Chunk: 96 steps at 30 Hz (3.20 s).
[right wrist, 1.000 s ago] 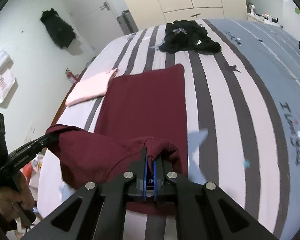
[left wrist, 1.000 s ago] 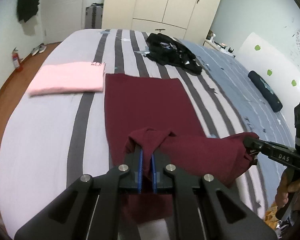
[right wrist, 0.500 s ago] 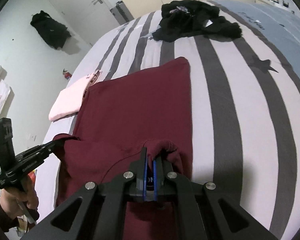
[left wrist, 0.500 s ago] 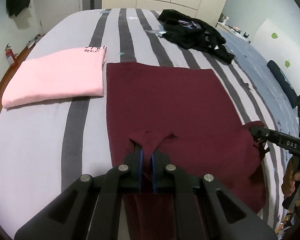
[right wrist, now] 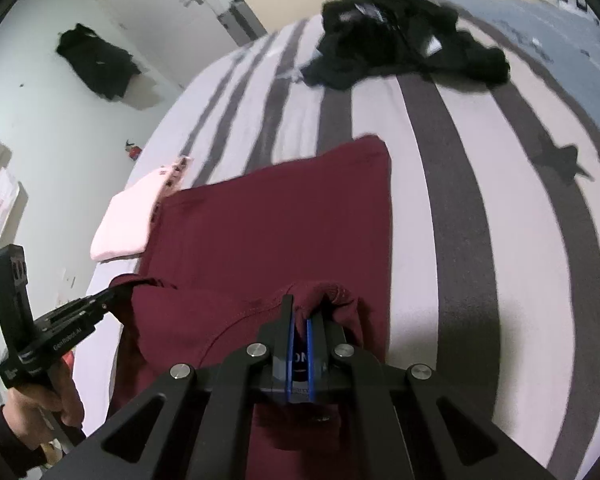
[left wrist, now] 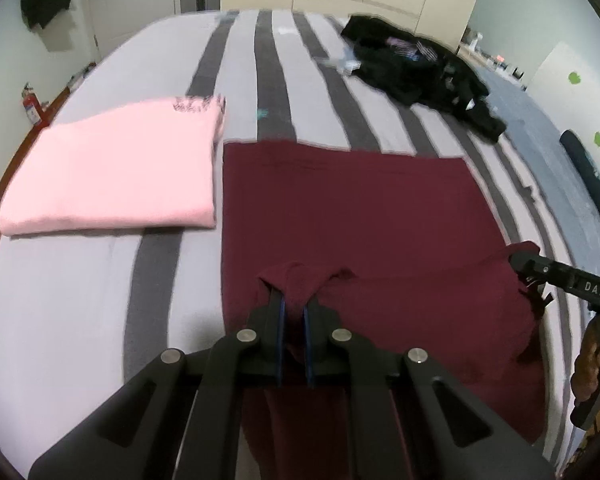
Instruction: Fold clothes
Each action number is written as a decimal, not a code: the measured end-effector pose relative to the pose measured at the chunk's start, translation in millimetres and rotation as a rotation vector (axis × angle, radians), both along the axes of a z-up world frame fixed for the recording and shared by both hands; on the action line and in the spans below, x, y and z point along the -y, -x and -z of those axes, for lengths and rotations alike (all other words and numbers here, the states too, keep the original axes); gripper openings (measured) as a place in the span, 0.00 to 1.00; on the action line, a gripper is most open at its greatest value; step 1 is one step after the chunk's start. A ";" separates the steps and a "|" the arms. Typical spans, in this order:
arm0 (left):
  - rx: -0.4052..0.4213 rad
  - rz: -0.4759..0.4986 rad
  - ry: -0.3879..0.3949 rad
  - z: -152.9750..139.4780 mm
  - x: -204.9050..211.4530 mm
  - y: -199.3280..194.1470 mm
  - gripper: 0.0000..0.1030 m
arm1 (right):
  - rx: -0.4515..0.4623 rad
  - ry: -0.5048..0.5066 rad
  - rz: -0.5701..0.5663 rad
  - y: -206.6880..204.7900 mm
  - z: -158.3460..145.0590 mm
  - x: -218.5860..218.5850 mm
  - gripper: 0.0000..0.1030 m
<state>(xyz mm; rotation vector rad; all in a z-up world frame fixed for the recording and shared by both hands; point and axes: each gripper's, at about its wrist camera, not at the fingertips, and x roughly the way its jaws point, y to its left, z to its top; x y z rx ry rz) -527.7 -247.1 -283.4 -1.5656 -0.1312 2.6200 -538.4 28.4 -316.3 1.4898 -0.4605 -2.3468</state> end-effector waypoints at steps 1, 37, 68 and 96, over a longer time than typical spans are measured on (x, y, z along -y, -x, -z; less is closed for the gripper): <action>0.014 -0.006 -0.004 5.7 1.2 3.0 0.06 | 0.019 -0.001 0.000 3.5 6.2 0.2 0.04; -0.031 -0.028 -0.028 12.0 -44.0 -6.3 0.28 | -0.068 -0.076 -0.037 -24.3 -6.1 14.5 0.19; -0.038 -0.086 0.019 41.4 -4.8 31.4 0.28 | -0.046 -0.079 -0.002 98.0 23.8 20.4 0.20; -0.025 -0.032 0.067 48.7 -1.7 43.1 0.28 | -0.064 -0.025 -0.018 39.9 26.3 25.2 0.20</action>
